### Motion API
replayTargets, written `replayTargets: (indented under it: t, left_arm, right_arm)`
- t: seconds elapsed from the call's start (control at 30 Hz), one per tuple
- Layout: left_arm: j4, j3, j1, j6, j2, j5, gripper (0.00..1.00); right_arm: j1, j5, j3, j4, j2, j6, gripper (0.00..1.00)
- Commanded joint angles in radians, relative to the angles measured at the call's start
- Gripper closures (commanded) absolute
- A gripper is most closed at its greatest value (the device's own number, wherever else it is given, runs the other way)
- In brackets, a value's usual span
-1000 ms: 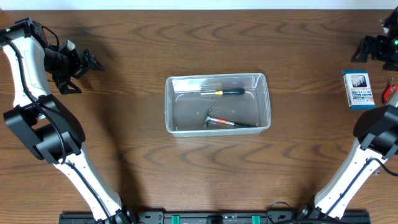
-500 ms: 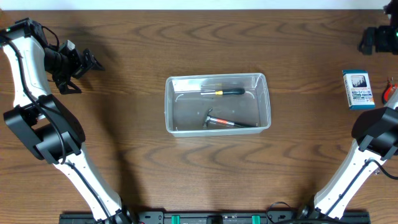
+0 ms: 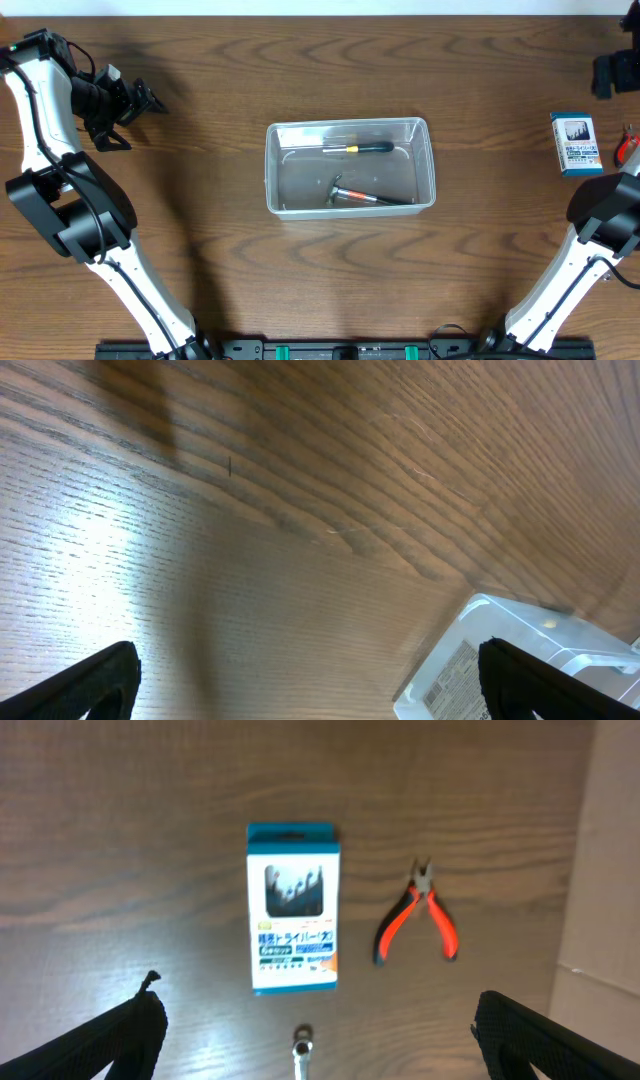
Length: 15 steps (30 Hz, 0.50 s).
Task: Pack container
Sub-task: 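Lower the right gripper over the blue screwdriver-set box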
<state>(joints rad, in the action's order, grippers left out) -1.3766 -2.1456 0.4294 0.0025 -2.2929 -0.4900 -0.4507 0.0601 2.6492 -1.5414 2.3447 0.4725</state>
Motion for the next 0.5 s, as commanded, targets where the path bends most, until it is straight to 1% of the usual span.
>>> replayTargets:
  t: [0.0,0.17,0.27,0.3,0.37,0.47]
  left_arm:
    - [-0.002,-0.019,0.004,-0.001,0.026,0.005,0.02]
    - [-0.002,-0.019,0.004,-0.001,0.026,0.005,0.02]
    - [-0.002,-0.019,0.004,-0.001,0.026,0.005,0.02]
    - [-0.002,-0.019,0.004,-0.001,0.026,0.005,0.02]
    - [-0.002,-0.019,0.004,-0.001,0.026,0.005,0.02]
    - [-0.002,-0.019,0.004,-0.001,0.026,0.005,0.02]
  right_arm:
    - [-0.012,0.0,0.0,-0.023,0.043,-0.016,0.01]
    - [-0.018,0.002,0.0,-0.035,0.103,-0.064,0.01]
    - [-0.023,0.069,0.0,-0.028,0.138,-0.065,0.11]
    - [-0.029,0.09,0.0,-0.019,0.153,-0.065,0.12]
    - [-0.037,0.065,0.0,-0.003,0.174,-0.064,0.1]
    - [-0.05,-0.026,0.0,0.014,0.201,-0.06,0.01]
